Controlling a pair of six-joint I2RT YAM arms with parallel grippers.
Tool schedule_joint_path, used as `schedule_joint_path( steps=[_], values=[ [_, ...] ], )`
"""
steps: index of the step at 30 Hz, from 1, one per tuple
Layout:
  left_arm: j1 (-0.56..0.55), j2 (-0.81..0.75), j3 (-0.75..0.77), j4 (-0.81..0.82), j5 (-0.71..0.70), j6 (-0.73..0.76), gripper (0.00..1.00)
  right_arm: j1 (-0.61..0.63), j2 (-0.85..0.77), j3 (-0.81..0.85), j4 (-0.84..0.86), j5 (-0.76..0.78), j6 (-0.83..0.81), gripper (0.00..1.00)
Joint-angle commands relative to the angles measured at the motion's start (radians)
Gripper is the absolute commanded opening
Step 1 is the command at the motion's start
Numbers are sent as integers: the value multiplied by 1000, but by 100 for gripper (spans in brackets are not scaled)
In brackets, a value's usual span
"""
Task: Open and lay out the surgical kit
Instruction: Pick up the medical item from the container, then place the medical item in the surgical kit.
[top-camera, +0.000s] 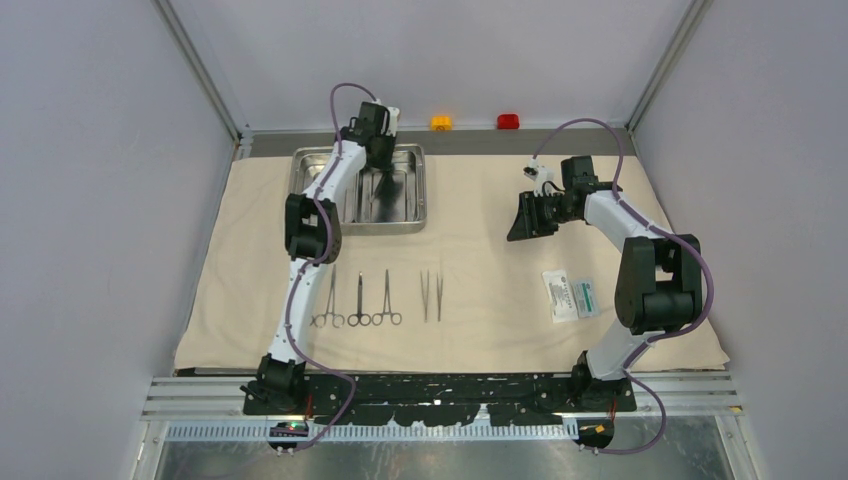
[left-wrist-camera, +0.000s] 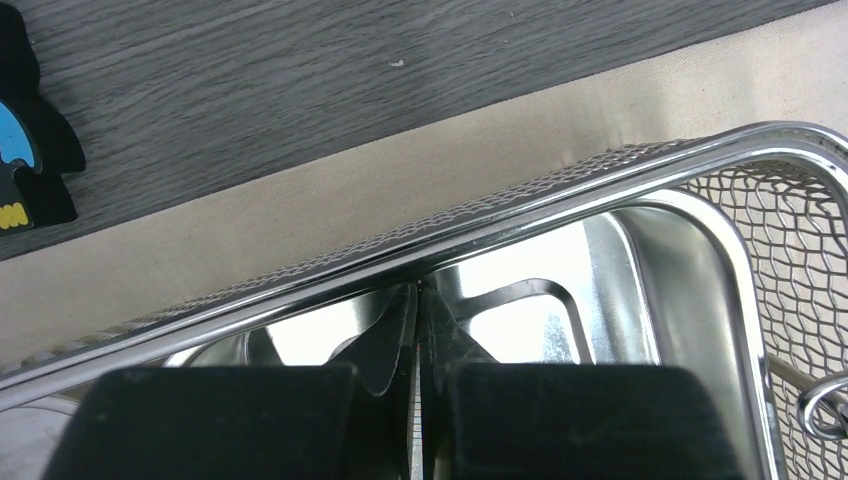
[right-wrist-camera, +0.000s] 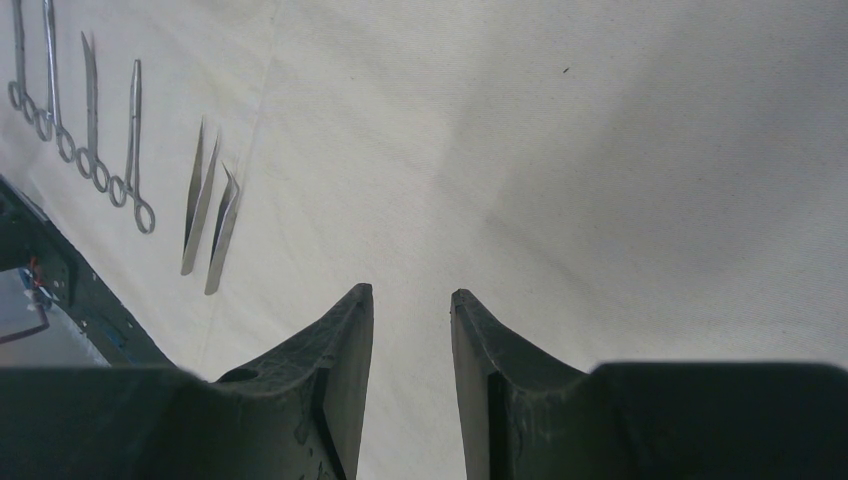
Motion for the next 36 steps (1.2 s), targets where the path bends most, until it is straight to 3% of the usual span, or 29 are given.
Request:
schedule_joint_path(
  steps=[1, 12, 25, 36],
  values=[
    [-3, 42, 45, -61, 18, -9, 0, -5, -29, 32, 20, -26, 5, 40],
    [-9, -140, -12, 47, 1, -61, 0, -5, -62, 26, 26, -20, 3, 40],
    [-48, -293, -70, 8, -131, -108, 0, -4, -82, 21, 31, -24, 3, 40],
    [-212, -549, -375, 51, -294, -354, 0, -6, -119, 20, 39, -1, 15, 40]
  ],
)
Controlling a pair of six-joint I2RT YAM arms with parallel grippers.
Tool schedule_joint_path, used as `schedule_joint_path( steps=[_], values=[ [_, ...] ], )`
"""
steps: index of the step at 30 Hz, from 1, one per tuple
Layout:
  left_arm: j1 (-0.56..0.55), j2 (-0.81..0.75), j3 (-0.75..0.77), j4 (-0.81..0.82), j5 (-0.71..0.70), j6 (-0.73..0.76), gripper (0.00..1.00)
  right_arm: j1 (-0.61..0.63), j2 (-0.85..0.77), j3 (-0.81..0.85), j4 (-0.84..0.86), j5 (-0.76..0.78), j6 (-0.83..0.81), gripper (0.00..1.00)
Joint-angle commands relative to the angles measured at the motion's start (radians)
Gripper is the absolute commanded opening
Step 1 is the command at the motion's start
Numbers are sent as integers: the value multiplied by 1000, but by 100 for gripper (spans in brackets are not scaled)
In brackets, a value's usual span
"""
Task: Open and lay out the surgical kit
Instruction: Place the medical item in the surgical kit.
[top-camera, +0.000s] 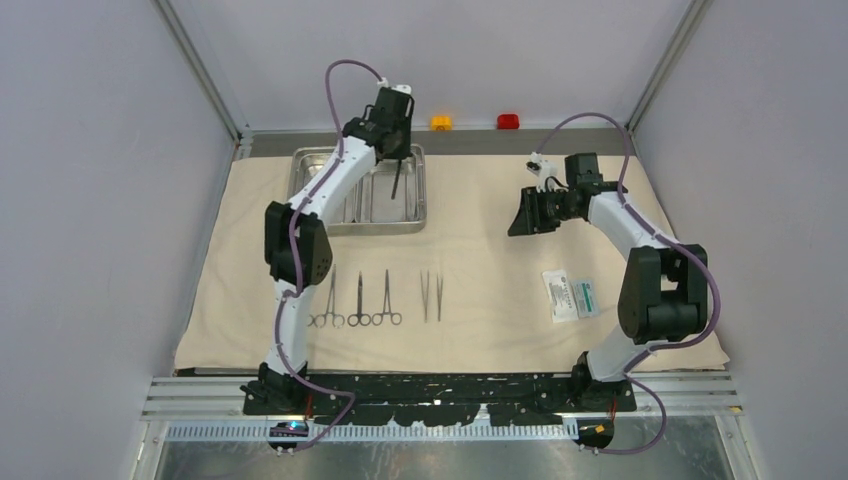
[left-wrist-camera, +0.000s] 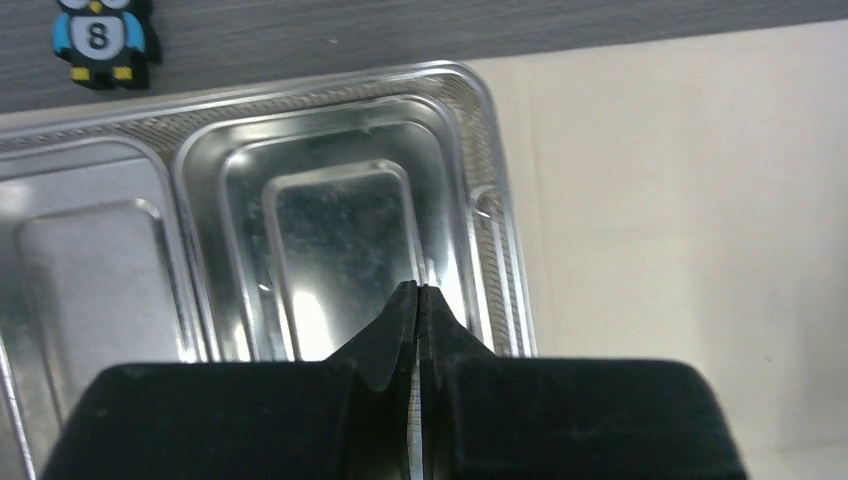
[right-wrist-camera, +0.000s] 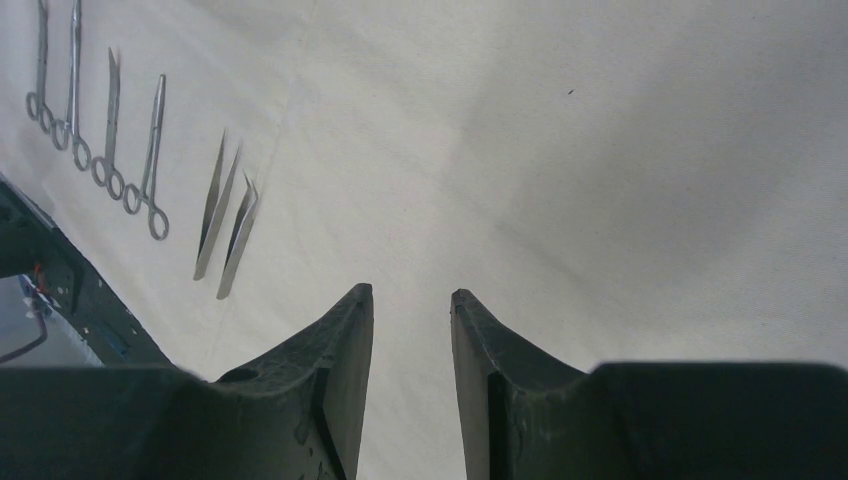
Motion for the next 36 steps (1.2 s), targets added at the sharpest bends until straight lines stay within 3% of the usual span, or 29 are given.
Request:
schedule_joint_path(
  steps=[1, 9, 13, 17, 26, 36],
  values=[
    [-96, -126, -59, 8, -78, -164, 0, -6, -77, 19, 37, 9, 9, 40],
    [-309, -189, -208, -56, -113, -389, 0, -82, -144, 17, 65, 88, 101, 40],
    [-413, -170, -231, -77, -185, -469, 0, -153, -177, 12, 64, 101, 165, 40],
    [-486, -138, -227, -84, -160, -535, 0, -198, -225, -8, 60, 115, 189, 40],
    [-549, -31, -183, -145, -63, -710, 0, -212, -325, -58, 62, 165, 173, 40],
    [-623, 56, -122, -191, -131, -804, 0, -215, -329, -96, 91, 147, 170, 40]
  ],
)
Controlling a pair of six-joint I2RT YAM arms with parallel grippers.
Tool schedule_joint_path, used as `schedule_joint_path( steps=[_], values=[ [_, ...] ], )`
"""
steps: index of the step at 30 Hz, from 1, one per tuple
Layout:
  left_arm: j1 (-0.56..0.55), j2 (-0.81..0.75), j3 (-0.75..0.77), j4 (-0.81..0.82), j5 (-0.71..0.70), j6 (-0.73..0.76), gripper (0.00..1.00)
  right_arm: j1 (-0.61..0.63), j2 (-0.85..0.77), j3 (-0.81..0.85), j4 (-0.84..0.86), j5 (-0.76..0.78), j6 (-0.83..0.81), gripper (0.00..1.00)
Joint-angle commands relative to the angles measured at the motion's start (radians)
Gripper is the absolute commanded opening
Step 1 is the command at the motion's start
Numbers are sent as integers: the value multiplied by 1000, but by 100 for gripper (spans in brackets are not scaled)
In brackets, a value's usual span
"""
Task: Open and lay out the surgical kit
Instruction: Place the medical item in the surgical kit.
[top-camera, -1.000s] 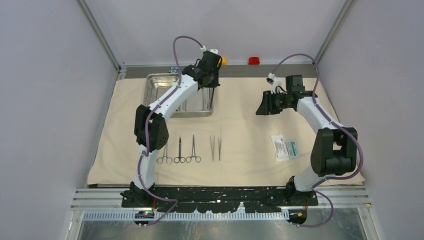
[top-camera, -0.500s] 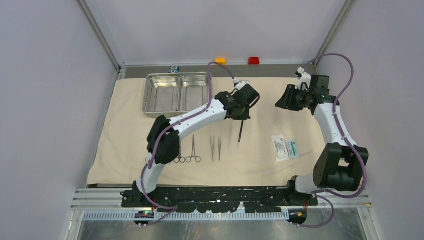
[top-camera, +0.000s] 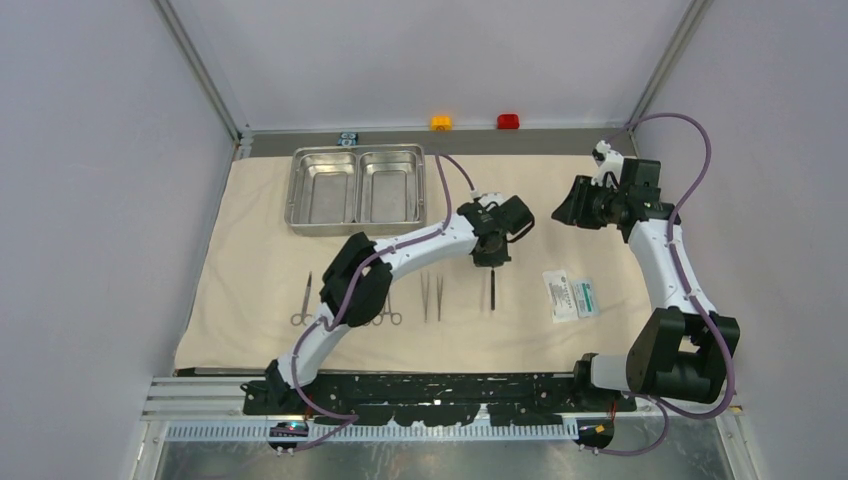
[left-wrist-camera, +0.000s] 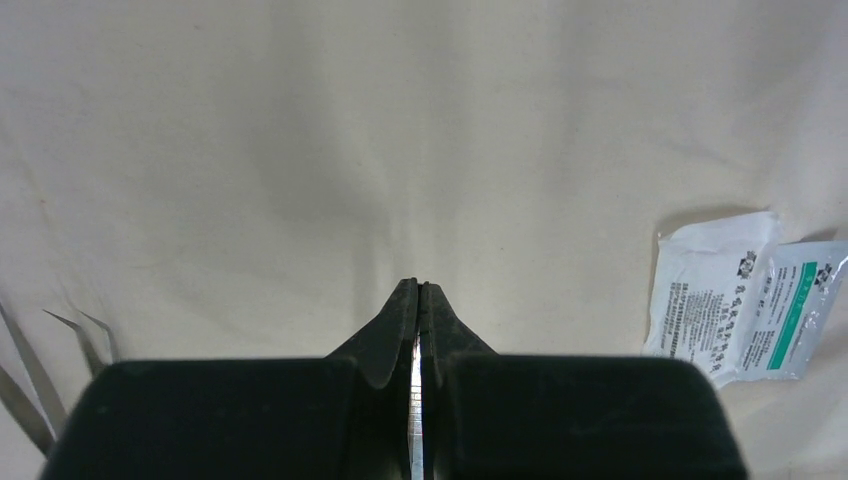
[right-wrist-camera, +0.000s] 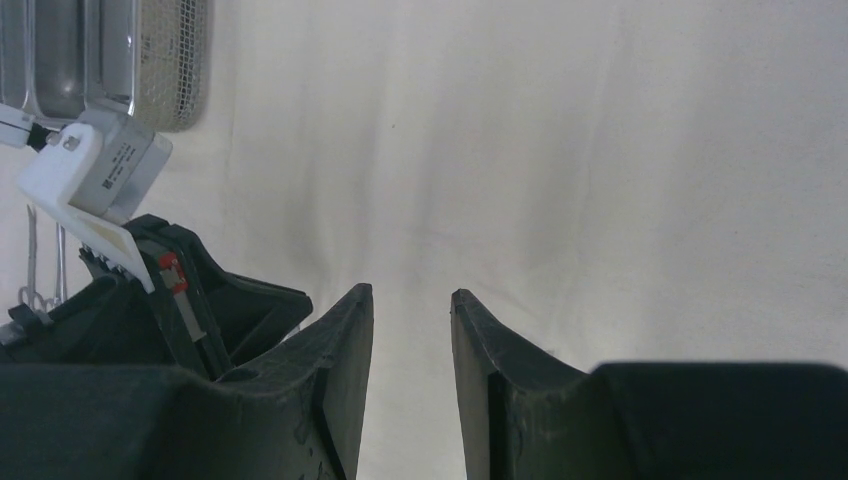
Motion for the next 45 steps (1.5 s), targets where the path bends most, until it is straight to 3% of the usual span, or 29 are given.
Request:
schedule_joint_path(
  steps=[1, 22, 45],
  values=[
    [-45, 10, 59, -22, -35, -74, 0, -5, -11, -4, 47, -4, -3, 40],
    [-56, 78, 126, -47, -87, -72, 0, -11, -7, -24, 59, -27, -10, 40],
    [-53, 102, 88, -31, -142, -44, 0, -15, 2, -32, 65, -42, -9, 40]
  ],
)
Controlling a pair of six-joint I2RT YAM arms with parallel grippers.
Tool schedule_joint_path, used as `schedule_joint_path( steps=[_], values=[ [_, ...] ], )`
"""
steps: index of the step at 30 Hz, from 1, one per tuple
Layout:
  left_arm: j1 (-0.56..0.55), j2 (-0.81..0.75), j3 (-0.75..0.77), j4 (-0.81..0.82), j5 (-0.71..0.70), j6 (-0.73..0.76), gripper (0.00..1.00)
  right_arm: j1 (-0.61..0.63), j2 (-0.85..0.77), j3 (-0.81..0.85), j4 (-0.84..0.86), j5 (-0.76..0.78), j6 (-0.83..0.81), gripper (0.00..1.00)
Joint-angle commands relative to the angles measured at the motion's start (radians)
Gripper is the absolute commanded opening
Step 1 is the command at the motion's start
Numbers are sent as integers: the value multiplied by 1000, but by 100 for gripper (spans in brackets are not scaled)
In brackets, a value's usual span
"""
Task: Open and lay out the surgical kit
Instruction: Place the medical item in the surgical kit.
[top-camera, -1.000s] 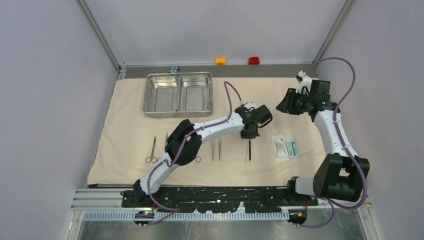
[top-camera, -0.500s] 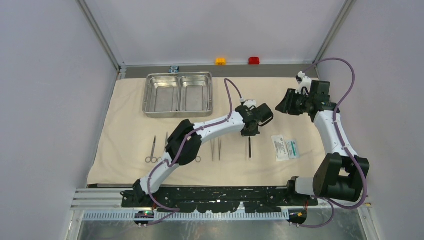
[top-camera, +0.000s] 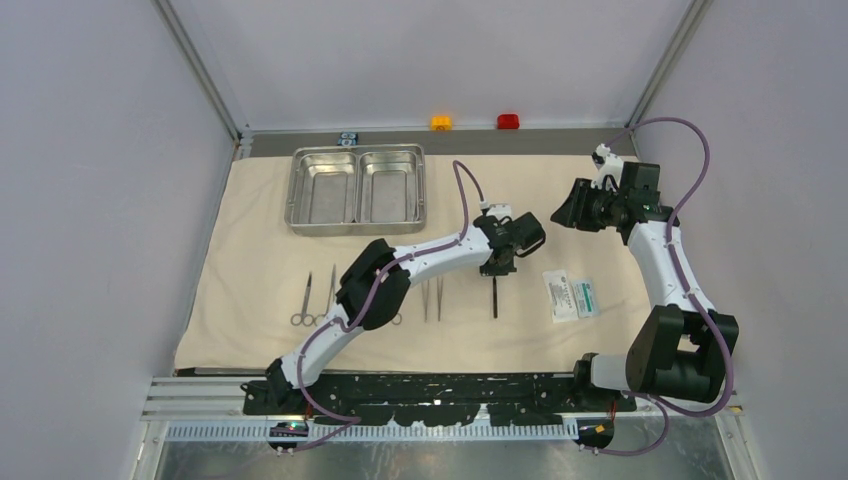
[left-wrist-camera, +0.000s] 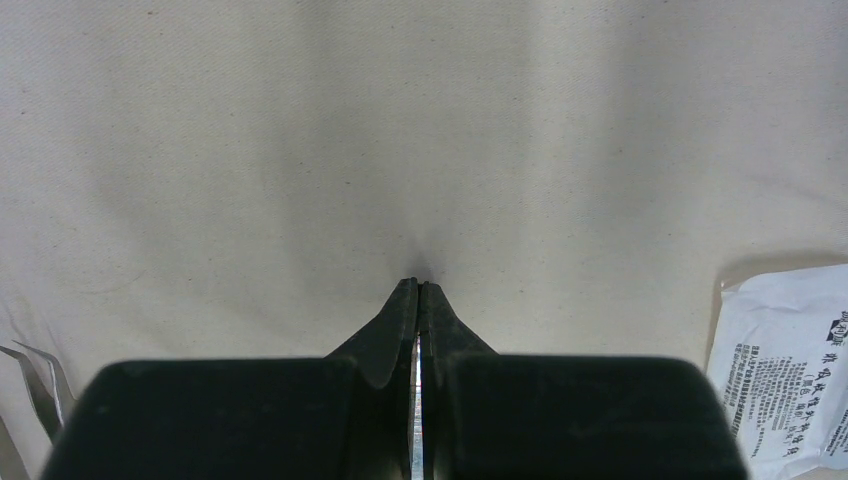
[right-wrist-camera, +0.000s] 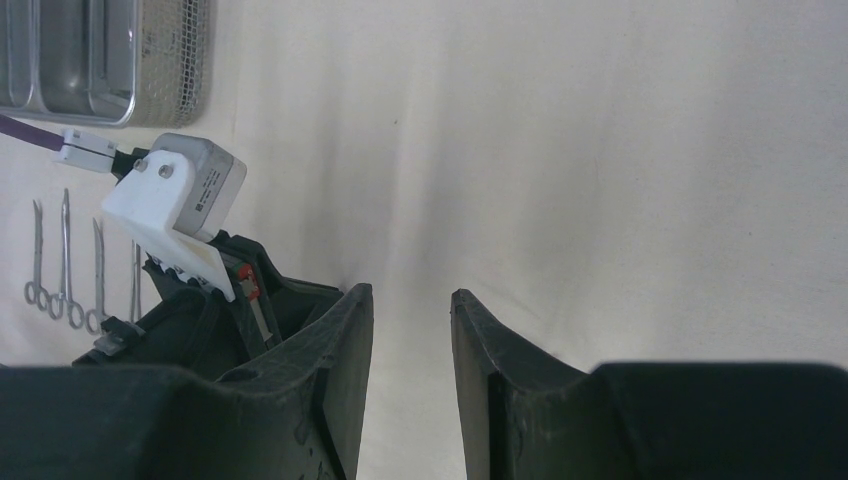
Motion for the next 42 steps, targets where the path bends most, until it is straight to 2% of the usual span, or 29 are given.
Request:
schedule_joint_path(
  steps=[1, 11, 30, 36, 42],
  values=[
    [3, -15, 0, 9, -38, 2, 0, -5, -2, 2, 38, -16, -7, 40],
    [3, -13, -25, 24, -44, 11, 0, -6, -2, -1, 39, -23, -5, 40],
    [4, -20, -33, 40, -39, 34, 10, -5, 4, -2, 39, -26, -3, 40],
    [4, -56, -26, 63, -60, 89, 26, -6, 7, -2, 39, -32, -2, 40],
    [12, -148, -50, 106, -78, 179, 35, -7, -3, 2, 39, -39, 5, 40]
  ],
)
